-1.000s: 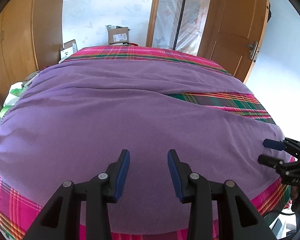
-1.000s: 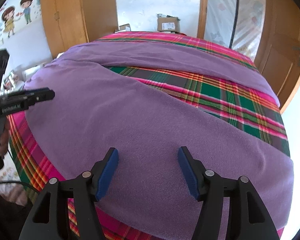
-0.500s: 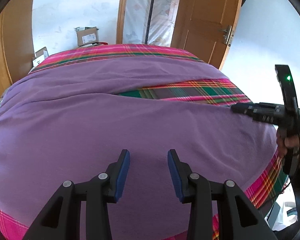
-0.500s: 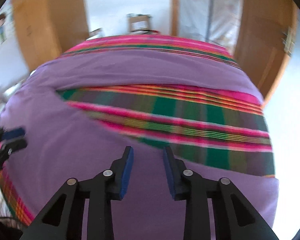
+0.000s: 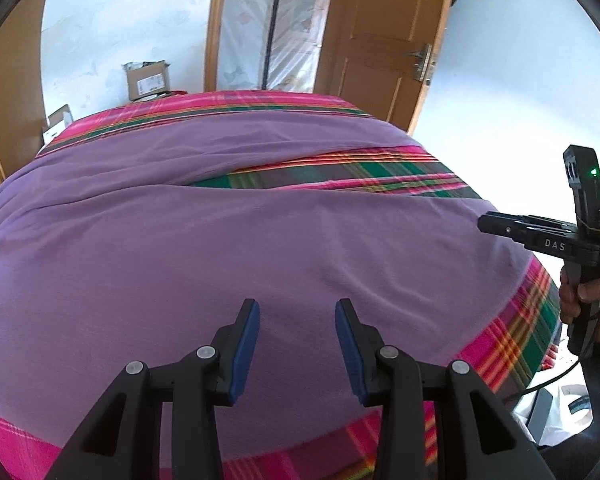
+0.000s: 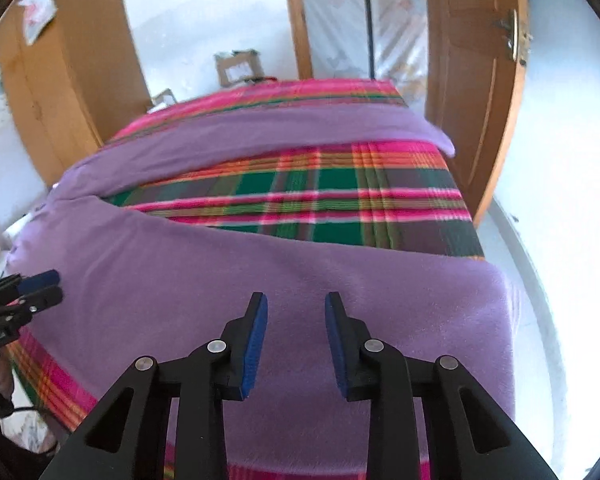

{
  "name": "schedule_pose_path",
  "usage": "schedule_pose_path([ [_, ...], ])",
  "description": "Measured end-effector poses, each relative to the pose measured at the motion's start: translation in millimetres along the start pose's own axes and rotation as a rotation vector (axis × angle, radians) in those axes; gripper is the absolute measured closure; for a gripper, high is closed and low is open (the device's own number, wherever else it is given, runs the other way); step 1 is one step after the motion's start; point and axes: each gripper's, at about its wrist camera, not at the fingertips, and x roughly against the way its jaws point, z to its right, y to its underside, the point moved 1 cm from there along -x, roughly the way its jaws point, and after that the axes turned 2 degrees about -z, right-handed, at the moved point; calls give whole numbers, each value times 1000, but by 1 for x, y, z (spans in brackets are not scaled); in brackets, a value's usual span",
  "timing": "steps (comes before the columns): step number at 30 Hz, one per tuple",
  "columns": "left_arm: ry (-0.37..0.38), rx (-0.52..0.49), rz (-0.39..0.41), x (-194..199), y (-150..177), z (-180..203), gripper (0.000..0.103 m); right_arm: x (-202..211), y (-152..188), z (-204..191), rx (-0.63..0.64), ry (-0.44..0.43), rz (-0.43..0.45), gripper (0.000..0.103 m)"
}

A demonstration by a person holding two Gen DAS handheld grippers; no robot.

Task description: Fold clothes

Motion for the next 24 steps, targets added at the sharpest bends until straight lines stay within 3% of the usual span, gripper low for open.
schedule_pose_path([
  [6,8,-29,-15,-1,12,13,63,6,23,-44,133,-122,-16,72],
  [8,11,-35,-10,2,16,15,63,3,35,-52,164,-124,-32,71],
  [15,-6,-62,28,5,25,18,63,22,66,-57,212,-82,58,71],
  [22,-29,-75,35,8,28,21,63,19,62,-57,196,-63,58,70],
  [24,-19,-62,34,11,30,19,63,21,60,-63,191,-93,72,69],
])
